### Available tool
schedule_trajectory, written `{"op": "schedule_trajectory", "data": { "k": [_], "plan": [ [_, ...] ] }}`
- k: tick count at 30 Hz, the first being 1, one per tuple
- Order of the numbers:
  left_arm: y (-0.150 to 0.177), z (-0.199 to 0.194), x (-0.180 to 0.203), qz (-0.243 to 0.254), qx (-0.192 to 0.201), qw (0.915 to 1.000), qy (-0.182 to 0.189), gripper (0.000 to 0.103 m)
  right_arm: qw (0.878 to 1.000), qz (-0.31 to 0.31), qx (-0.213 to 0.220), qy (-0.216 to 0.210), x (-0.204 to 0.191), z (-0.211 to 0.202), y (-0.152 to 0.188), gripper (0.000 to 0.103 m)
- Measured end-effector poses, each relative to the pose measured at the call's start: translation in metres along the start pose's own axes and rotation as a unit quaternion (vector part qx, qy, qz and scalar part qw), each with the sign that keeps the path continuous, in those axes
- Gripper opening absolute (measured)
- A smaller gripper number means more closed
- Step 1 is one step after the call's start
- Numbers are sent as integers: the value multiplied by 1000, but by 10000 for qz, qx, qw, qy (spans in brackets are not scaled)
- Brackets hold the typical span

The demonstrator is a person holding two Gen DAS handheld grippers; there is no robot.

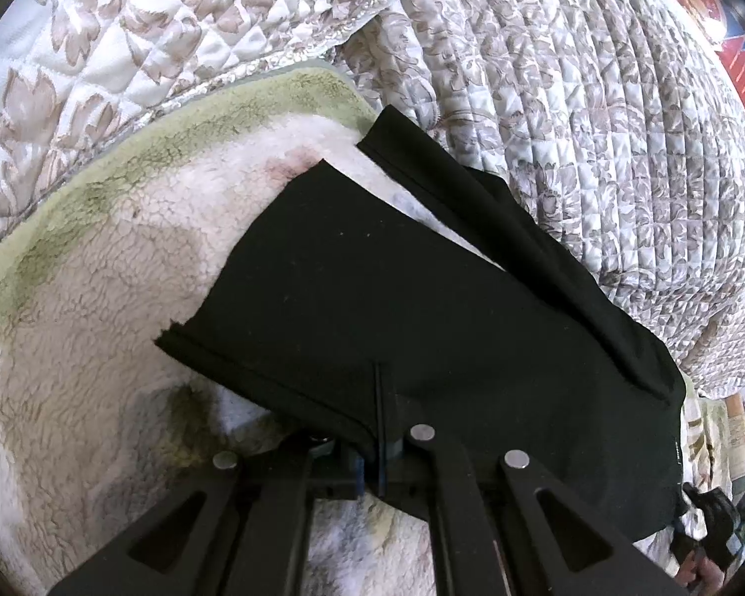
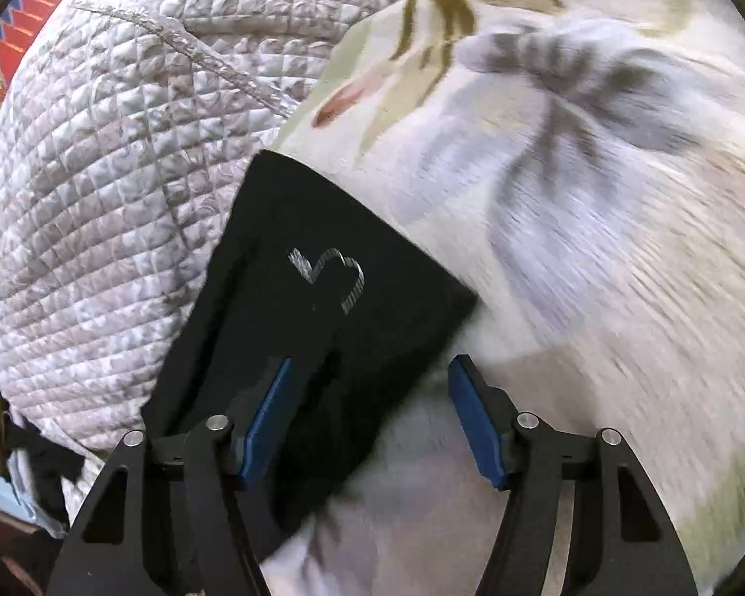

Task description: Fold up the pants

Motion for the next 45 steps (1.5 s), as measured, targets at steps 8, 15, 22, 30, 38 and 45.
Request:
{"op": "schedule_trajectory", "data": {
  "k": [8, 15, 22, 30, 38, 45],
  "plan": [
    [-2, -22, 3, 95, 6, 9999, 88, 4, 9988, -430, 39, -224, -8, -12, -10, 10],
    [12, -79, -11, 94, 24, 9996, 260, 4, 9977, -464, -91, -496, 3, -67, -4, 9],
    [61, -119, -45, 37, -73, 9998, 182, 4, 9983, -350, -243, -399, 34, -107, 28, 9],
    [86, -123, -64, 111, 26, 9999, -26, 4, 9988, -290, -349, -192, 59, -117, 49, 9],
    [68, -145, -86, -31, 532, 9966, -631, 10, 9980, -305, -381, 392, 64, -127, 50, 28],
    [51, -127, -33, 831, 368, 9959, -5, 19, 9899, -1307, 322, 455, 26, -155, 32, 32]
  ]
}}
Point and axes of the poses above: each gripper's, at about its wrist camera, not at the fingertips, and z roughly the way its jaws point, x to its right, y to its underside, the point moved 3 cm from there along z, roughly the way its jaws point, and after that the axes turned 12 degrees about -z, right-handed, at the moved point
